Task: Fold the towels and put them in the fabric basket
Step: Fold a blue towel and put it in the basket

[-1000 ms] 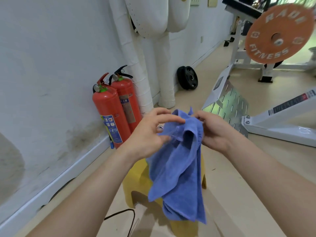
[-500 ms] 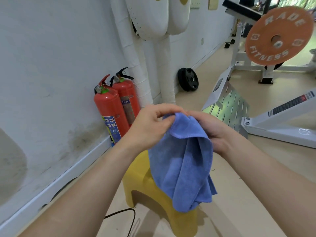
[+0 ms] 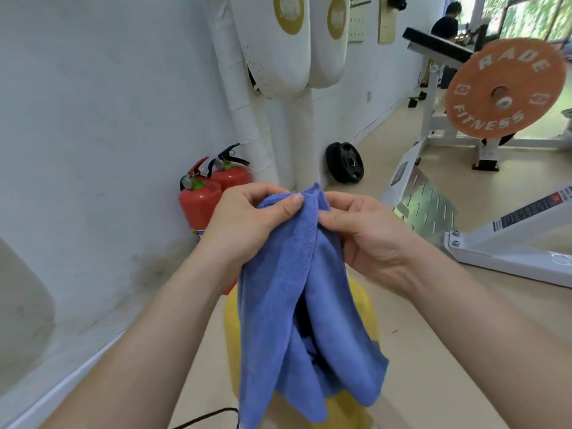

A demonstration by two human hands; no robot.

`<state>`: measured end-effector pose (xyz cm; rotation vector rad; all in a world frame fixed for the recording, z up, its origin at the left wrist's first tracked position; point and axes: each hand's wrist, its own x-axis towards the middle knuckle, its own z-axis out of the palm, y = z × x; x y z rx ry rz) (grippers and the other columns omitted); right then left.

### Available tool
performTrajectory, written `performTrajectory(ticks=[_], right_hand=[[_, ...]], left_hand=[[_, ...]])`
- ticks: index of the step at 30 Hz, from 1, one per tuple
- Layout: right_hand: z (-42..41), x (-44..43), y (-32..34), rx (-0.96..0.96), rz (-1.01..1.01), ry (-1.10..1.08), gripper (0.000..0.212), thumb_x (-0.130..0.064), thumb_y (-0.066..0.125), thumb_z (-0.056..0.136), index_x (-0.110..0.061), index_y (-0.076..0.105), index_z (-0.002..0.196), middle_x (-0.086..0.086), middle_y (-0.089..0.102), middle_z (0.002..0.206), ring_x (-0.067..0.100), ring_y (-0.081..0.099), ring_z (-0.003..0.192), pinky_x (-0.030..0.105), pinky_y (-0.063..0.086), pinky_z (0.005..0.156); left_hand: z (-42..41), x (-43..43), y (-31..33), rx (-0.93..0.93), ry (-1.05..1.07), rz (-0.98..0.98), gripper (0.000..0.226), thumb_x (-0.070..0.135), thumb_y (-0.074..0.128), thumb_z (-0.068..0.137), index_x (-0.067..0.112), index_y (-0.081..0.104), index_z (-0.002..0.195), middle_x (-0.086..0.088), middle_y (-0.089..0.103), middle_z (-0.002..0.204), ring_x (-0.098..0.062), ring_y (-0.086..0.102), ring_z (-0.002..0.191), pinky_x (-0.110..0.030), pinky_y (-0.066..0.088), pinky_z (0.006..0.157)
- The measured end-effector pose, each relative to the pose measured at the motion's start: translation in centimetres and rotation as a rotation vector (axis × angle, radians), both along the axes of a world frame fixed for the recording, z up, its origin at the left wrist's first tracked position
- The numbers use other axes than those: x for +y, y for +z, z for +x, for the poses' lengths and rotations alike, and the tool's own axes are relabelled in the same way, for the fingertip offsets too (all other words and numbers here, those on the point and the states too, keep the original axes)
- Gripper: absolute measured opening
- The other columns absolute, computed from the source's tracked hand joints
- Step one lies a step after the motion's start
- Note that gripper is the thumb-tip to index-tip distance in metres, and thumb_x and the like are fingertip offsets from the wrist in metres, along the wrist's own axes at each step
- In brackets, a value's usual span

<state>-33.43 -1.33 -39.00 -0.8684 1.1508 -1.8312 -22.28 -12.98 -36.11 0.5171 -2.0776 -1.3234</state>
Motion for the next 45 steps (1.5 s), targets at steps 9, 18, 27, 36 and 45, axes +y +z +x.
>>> performTrajectory(ticks=[9,18,27,36,45], right_hand=[[0.8,-0.9,-0.3,-0.136,-0.014,-0.063,0.032,0.008,0.045,0.089,0.008,0.064,0.114,0.022,0.07,0.105,0.022,0.07,0.081,0.025,0.059,0.071],[2.4,-1.0,-0.3,0.094,0.027,-0.166,0.02,-0.011,0.057,0.093,-0.001,0.073,0.098,0.012,0.074,0.086,0.017,0.069,0.076,0.024,0.057,0.067],[-3.7,3.2,2.8,0.068,-0.013,-0.474,0.023,-0.009,0.048,0.098,-0.008,0.068,0.088,0.005,0.068,0.084,0.015,0.064,0.078,0.026,0.053,0.076],[-7.5,5.9,0.5,0.373,0.435,-0.606,0.014,-0.012,0.055,0.088,-0.007,0.066,0.08,0.01,0.053,0.074,0.017,0.045,0.067,0.032,0.035,0.066],[-6.7,3.5,0.9,0.433,0.542,-0.382,0.019,-0.009,0.048,0.096,0.002,0.064,0.093,0.012,0.058,0.085,0.021,0.051,0.08,0.032,0.039,0.07]], left_hand=[[-0.7,1.2,-1.0,0.086,0.126,0.241,0.009,0.022,0.076,0.078,0.013,0.076,0.076,-0.005,0.075,0.071,-0.014,0.069,0.062,-0.027,0.058,0.061],[-1.2,1.3,-1.5,0.176,0.217,0.246,0.014,0.023,0.077,0.078,0.01,0.075,0.073,-0.009,0.074,0.071,-0.019,0.07,0.066,-0.033,0.058,0.064],[3.6,-3.0,0.3,-0.785,-0.464,-0.207,0.047,0.058,0.08,0.06,0.013,0.073,0.071,-0.001,0.07,0.074,-0.019,0.061,0.069,-0.033,0.045,0.067],[6.6,-4.2,3.3,-0.289,-0.152,-0.366,0.057,0.066,0.062,0.072,0.012,0.074,0.081,-0.016,0.069,0.076,-0.011,0.056,0.07,-0.026,0.042,0.069],[6.9,-6.9,2.8,-0.781,-0.008,-0.379,0.021,0.038,0.073,0.08,0.021,0.078,0.07,0.003,0.069,0.065,-0.007,0.054,0.066,-0.025,0.043,0.066]])
